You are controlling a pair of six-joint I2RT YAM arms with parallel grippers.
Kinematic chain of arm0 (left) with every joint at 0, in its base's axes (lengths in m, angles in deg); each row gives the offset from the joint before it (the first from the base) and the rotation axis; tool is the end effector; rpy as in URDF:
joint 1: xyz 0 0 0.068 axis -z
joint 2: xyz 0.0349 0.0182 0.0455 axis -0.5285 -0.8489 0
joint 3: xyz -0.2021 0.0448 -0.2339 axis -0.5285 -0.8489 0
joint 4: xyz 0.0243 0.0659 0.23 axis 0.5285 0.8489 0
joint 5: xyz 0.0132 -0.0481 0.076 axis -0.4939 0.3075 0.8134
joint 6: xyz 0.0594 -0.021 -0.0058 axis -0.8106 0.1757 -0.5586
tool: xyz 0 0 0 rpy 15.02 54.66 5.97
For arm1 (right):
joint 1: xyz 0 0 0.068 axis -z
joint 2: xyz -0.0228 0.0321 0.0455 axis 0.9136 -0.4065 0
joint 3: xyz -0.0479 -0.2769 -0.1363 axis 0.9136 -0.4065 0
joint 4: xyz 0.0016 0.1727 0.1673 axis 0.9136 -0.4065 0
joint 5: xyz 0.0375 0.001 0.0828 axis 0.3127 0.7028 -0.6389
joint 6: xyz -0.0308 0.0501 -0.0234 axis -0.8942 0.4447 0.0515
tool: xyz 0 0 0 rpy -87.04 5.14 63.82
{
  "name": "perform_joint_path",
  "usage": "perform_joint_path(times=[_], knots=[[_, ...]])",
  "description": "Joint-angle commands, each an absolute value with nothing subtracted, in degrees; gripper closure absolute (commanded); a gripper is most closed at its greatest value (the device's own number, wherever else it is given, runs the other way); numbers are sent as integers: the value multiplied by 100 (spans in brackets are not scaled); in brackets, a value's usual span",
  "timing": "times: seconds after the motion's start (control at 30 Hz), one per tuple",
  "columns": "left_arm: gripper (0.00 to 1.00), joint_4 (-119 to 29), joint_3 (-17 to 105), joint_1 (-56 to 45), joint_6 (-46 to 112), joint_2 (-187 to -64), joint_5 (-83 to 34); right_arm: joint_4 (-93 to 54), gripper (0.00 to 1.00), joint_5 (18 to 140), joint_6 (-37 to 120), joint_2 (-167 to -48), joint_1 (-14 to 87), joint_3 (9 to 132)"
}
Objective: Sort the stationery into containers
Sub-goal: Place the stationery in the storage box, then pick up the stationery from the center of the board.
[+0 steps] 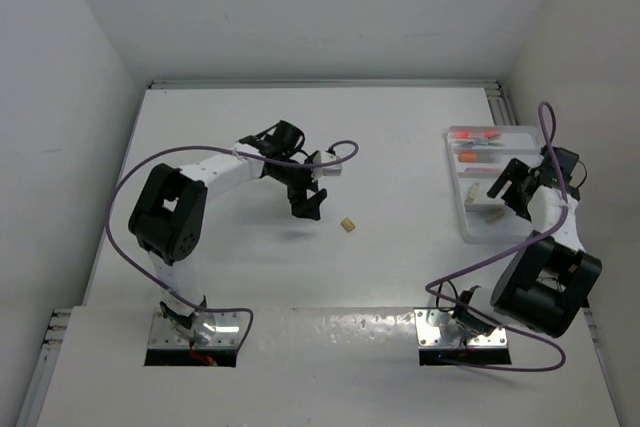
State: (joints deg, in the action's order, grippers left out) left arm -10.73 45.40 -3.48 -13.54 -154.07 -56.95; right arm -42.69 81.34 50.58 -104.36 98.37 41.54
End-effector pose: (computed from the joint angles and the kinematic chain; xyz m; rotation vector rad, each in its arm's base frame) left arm 0.3078 -0.2026 0.2509 1.5046 1.9929 -0.8854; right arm 0.2105 -0.1285 0.2461 1.0045 2.3216 -0.0075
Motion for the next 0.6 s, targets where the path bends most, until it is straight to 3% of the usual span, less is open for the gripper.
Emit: perform_joint_path(times=[0.0,0.1,0.23,0.4,0.57], knots=[[3,-1096,4361,-176,-2215,-15123,-5928,-4256,21,7896,4774,-9989,9809,4286],[7,-1070,4308,-80,-2592,-15245,-6095,-4318,22,7441,4642,-9682,9792,4224],[14,-631,4527,201,-3426,-15579,-5911,-5036,23,5973,4465,-9645,9783,4434],[14,-990,4598,430,-3577,-15808,-5761,-5662,27,4621,4781,-10067,9739,4786],[16,-1078,4853,720,-3753,-16150,-5744,-5803,30,4047,5089,-10436,9669,4839]])
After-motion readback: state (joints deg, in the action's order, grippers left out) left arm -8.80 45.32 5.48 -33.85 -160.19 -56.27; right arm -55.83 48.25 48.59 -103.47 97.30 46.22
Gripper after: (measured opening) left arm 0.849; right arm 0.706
